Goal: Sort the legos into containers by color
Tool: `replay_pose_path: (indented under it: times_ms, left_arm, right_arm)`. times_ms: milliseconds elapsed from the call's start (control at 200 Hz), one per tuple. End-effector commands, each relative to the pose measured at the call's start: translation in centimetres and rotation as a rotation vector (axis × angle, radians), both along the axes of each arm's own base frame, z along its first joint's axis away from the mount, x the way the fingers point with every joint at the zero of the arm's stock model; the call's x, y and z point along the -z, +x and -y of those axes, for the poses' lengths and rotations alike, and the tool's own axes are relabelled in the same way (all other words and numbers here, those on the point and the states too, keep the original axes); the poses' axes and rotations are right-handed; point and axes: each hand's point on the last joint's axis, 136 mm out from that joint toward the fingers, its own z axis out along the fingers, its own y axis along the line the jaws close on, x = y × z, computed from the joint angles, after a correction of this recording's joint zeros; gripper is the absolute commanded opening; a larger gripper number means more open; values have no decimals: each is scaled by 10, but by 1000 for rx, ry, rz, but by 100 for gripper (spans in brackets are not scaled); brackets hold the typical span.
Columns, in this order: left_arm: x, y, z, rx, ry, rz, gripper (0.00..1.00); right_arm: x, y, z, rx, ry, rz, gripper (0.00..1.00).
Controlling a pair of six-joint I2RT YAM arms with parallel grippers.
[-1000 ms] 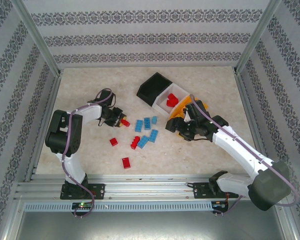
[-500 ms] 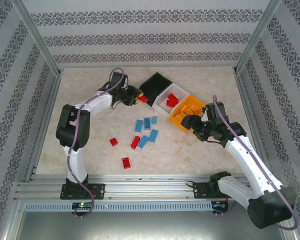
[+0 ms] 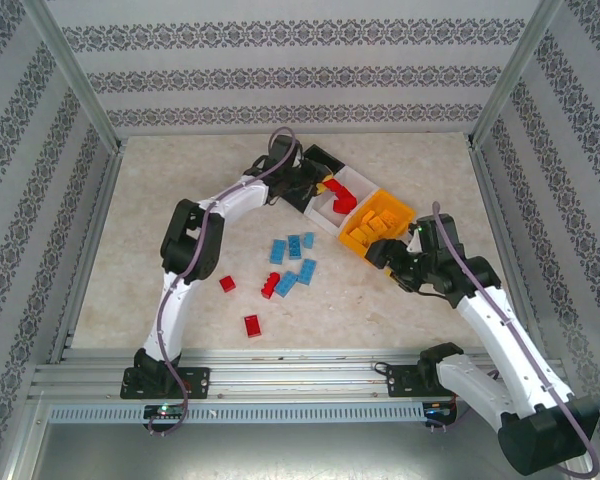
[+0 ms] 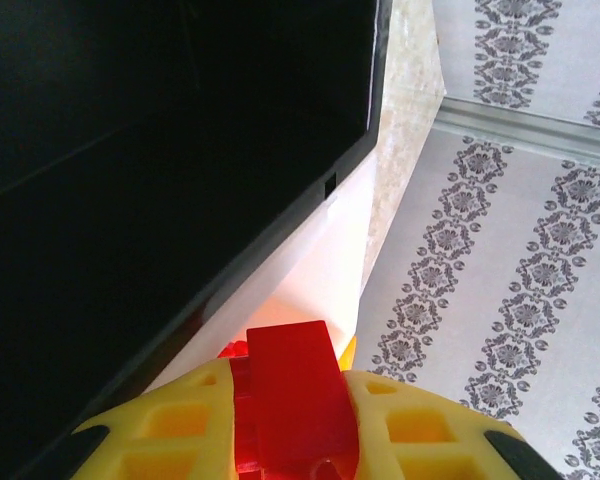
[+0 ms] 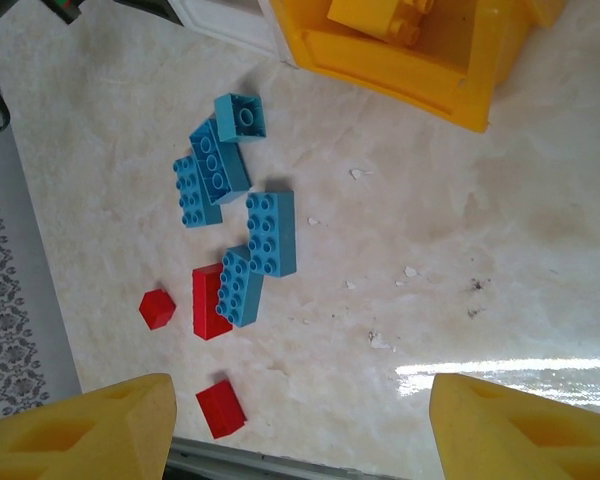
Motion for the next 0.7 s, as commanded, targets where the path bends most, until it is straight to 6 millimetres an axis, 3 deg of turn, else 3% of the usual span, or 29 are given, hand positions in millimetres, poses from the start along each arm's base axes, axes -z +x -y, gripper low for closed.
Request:
replay_pose_path:
  times_ms: [0,250,694]
  left_arm:
    - [-10,-3,14,28,-19,-7,27]
    - [-7,-6,17,42,-3,-11,35]
    - [-16,-8,15,48,2,6,37]
  right_arm:
    - [7,-10,9,27,-21,-31,68]
    - [10,-17,13,37,-20,-40,69]
    - [9,-14,11,35,-10,-37,69]
